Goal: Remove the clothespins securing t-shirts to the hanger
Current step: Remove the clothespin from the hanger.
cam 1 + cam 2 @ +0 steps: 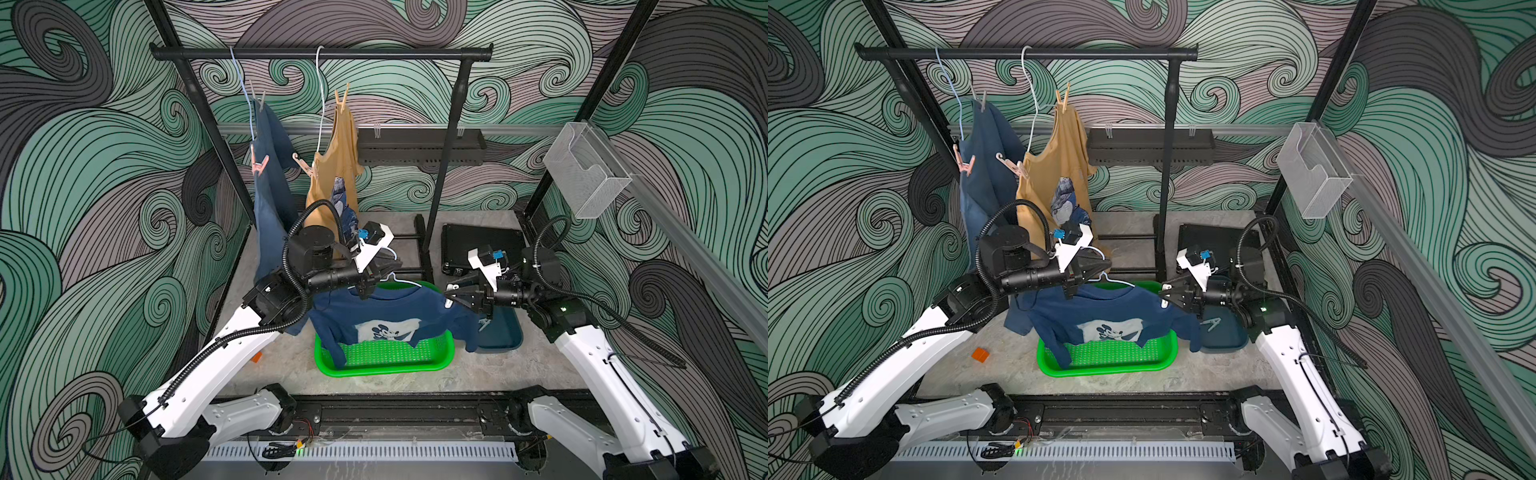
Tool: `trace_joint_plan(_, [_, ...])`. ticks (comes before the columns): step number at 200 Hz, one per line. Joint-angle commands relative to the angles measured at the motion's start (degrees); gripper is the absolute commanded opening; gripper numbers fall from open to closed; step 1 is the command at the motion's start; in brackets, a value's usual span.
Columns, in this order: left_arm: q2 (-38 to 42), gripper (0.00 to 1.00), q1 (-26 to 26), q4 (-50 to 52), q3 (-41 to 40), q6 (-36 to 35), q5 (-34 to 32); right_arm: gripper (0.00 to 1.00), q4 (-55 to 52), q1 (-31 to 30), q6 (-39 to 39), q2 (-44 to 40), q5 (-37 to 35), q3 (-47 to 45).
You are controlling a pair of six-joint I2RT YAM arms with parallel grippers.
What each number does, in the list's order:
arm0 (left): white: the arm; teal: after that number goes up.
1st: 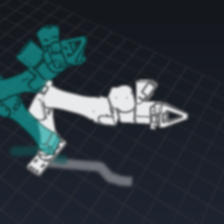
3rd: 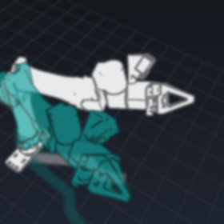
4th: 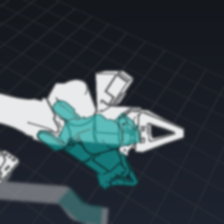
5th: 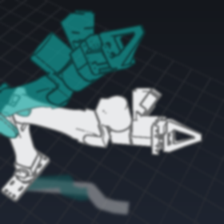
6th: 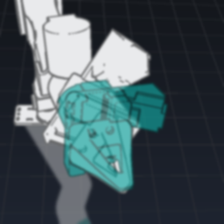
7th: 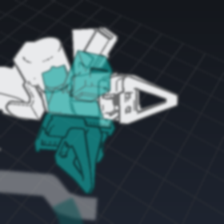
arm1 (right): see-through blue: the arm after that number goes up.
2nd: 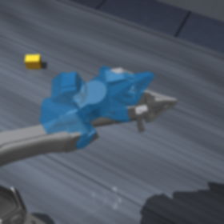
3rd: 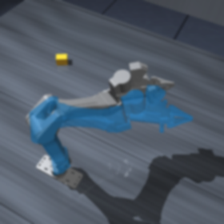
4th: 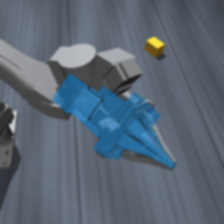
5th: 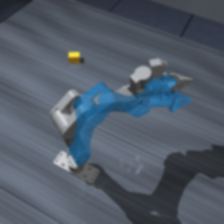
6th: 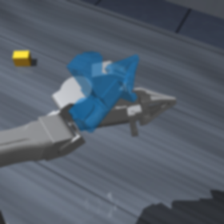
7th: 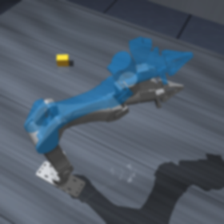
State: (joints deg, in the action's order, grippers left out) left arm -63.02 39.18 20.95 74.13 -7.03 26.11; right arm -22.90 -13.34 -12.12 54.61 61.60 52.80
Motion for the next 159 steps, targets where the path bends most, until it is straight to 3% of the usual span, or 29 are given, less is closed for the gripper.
trace_joint_plan(1, [0.53,0.00,-0.42,-2.94,2.31,0.69,-0.10,0.25,0.81,-0.30,-0.11,-0.16,-0.12,1.74])
trace_joint_plan(74, [0.18,0.00,-0.34,-3.45,1.60,1.14,0.01,0.10,2.02,-0.76,0.43,-0.88,-4.92,1.99])
trace_joint_plan(159, [-0.49,0.00,-0.42,-3.80,0.00,0.60,-0.44,0.08,4.70,-0.70,1.54,-2.74,-6.31,2.31])
